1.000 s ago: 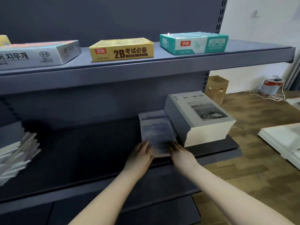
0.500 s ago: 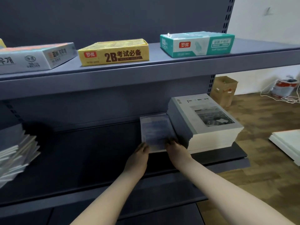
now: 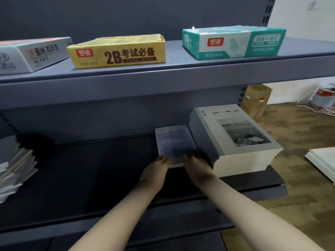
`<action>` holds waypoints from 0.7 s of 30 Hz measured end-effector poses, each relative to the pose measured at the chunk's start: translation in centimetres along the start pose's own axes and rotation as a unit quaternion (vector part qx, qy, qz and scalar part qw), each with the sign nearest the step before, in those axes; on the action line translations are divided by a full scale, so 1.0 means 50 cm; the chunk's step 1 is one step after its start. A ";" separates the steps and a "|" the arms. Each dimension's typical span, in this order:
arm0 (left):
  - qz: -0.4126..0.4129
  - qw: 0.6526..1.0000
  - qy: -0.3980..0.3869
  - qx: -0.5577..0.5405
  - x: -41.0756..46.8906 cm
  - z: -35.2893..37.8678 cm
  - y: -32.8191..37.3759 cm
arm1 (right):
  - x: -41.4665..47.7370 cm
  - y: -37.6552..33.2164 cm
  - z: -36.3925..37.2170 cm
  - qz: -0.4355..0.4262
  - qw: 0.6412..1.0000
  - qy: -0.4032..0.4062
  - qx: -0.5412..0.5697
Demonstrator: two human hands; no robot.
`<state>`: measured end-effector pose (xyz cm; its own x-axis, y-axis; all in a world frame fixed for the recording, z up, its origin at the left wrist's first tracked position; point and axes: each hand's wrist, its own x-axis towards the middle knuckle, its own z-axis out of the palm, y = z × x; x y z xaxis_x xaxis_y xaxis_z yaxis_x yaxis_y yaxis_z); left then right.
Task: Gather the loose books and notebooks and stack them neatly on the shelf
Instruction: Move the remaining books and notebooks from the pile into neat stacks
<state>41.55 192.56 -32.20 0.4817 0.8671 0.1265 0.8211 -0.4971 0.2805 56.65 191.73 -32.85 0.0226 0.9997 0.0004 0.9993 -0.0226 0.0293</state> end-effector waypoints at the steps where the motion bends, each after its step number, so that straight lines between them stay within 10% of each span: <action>1: -0.002 1.000 -0.005 0.005 0.002 0.001 0.002 | 0.002 0.001 -0.003 -0.002 1.000 0.003 -0.005; 21: 0.064 0.991 -0.062 0.102 -0.017 -0.018 -0.074 | -0.038 -0.049 -0.033 -0.021 0.994 -0.044 0.101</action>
<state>37.84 193.67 -32.48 0.6091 0.7927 0.0262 0.7899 -0.6092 0.0702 54.11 189.89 -31.26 -0.0249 0.9962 -0.0836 0.9848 0.0101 -0.1735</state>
